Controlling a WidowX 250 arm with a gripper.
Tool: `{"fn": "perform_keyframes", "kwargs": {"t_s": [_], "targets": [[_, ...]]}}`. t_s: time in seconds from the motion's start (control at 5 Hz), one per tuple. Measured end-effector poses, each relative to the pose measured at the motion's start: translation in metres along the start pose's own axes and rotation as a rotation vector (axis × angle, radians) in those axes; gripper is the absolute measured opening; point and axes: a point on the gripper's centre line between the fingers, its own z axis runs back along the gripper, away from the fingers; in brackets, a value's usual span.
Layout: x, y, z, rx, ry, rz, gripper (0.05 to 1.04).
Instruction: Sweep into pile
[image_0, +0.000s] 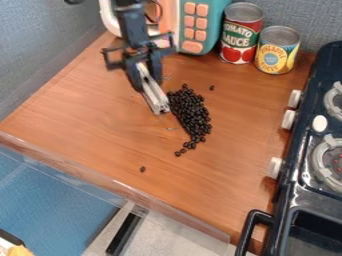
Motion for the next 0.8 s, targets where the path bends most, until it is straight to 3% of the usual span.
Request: {"fn": "perform_keyframes", "kwargs": {"t_s": [0.2,0.6,0.8], "targets": [[0.0,0.011,0.005,-0.009,-0.004,-0.026,0.372],[0.008,0.032,-0.015,0.08,-0.09,-0.098,0.372],[0.012,0.034,-0.028,0.098,-0.148,-0.129,0.372]]}}
